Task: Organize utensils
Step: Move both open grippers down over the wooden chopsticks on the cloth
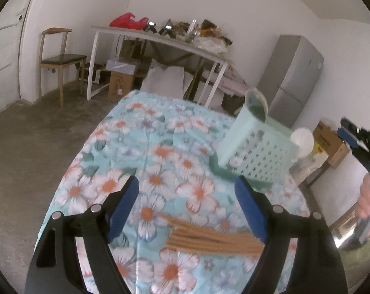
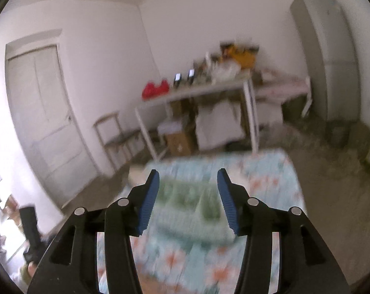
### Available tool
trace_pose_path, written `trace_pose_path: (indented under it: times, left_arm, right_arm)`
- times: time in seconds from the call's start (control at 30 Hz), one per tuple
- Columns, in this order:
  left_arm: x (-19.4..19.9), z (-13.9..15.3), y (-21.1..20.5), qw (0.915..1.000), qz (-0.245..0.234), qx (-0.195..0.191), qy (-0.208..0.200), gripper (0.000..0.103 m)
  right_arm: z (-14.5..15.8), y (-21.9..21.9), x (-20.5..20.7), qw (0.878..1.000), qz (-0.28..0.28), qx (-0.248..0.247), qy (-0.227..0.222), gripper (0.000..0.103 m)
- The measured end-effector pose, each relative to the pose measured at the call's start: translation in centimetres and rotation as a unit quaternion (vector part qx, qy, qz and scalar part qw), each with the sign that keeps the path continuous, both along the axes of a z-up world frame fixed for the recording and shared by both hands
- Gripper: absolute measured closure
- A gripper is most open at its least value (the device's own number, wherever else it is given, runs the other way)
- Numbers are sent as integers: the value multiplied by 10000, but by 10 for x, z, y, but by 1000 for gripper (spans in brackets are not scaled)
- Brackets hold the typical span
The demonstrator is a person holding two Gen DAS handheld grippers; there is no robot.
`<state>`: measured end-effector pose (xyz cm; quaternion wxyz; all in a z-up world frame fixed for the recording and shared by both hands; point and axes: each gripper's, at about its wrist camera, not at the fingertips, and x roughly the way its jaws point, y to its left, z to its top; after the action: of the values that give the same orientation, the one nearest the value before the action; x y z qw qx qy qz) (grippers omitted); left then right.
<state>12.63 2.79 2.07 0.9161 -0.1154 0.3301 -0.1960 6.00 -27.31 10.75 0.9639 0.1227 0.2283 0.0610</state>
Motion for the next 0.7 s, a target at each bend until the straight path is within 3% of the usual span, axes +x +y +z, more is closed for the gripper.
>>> trace_pose_path:
  times: [0.23, 0.37, 0.47, 0.53, 0.7]
  left_arm:
    - [-18, -29, -12, 9985, -144, 446, 278, 25]
    - [-25, -40, -25, 9962, -245, 793, 248, 27]
    - [-23, -41, -36, 9945, -367, 965, 167, 41]
    - [-17, -39, -45, 9930, -533, 1051, 110, 64]
    - [5, -48, -78, 9854, -973, 1394, 108, 74]
  right_arm:
    - [-83, 20, -12, 9882, 187, 258, 1498, 56]
    - [-116, 39, -23, 9755, 460, 424, 2110, 65]
    - [-132, 54, -31, 9681, 694, 477, 2361, 71]
    - [-140, 69, -32, 9620, 864, 546, 2533, 73]
    - [-150, 91, -34, 9552, 1043, 561, 2712, 77]
